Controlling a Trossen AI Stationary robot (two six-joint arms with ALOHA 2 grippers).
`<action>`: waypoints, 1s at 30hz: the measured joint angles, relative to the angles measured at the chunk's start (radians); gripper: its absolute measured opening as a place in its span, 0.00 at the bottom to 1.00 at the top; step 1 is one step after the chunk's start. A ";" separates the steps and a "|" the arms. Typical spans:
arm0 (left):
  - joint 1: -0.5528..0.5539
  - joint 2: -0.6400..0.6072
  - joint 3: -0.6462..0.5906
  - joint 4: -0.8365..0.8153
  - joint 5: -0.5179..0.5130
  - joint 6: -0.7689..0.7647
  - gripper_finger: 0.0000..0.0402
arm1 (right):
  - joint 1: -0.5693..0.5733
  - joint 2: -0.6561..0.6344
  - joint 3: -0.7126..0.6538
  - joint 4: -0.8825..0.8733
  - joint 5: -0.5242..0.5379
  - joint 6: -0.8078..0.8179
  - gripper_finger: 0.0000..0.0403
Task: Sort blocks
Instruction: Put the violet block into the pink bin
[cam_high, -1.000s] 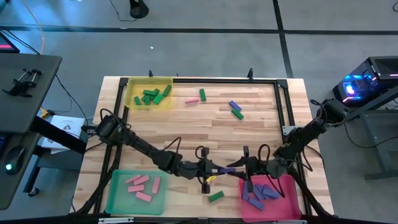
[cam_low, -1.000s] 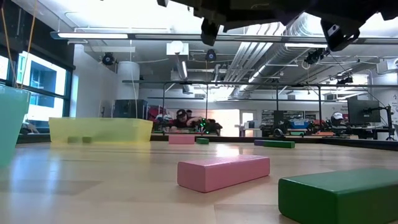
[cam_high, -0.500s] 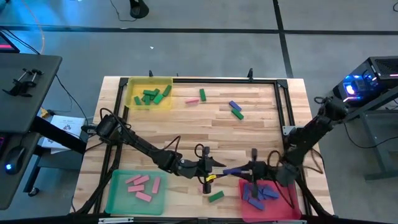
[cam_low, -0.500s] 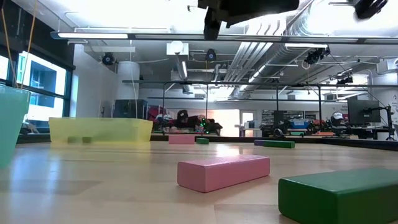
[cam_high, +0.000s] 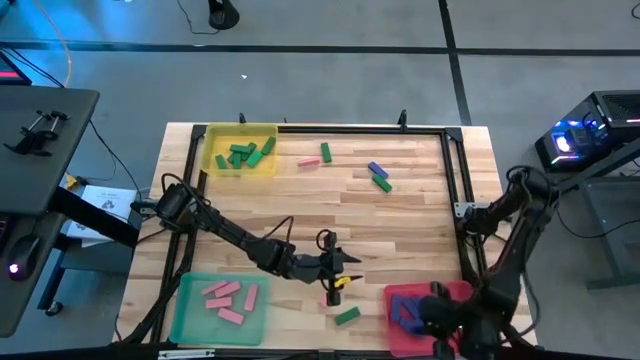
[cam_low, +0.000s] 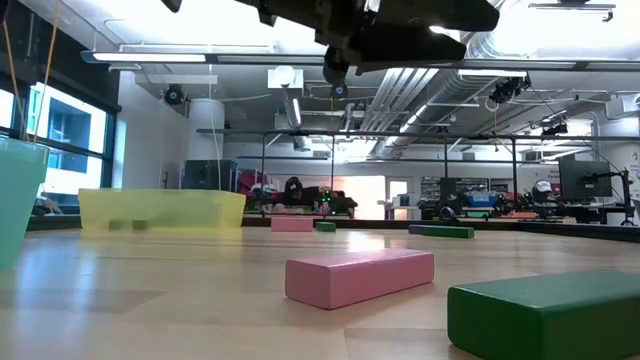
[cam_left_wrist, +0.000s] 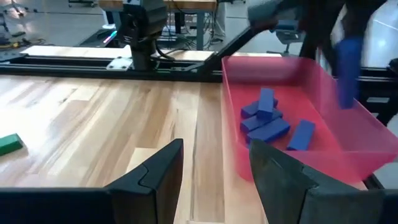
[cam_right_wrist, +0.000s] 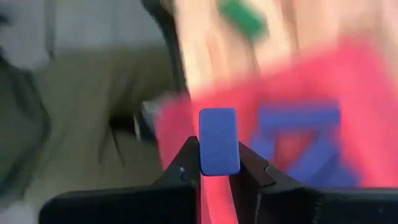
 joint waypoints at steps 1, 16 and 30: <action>0.000 0.000 0.000 -0.002 0.001 0.000 0.43 | -0.003 0.018 -0.004 -0.011 -0.060 0.039 0.06; -0.003 0.000 0.000 -0.027 0.005 -0.002 0.43 | -0.110 0.129 -0.072 -0.161 -0.459 0.190 0.10; -0.003 0.000 0.000 -0.038 0.007 -0.013 0.43 | -0.115 0.112 -0.072 -0.153 -0.576 0.191 0.42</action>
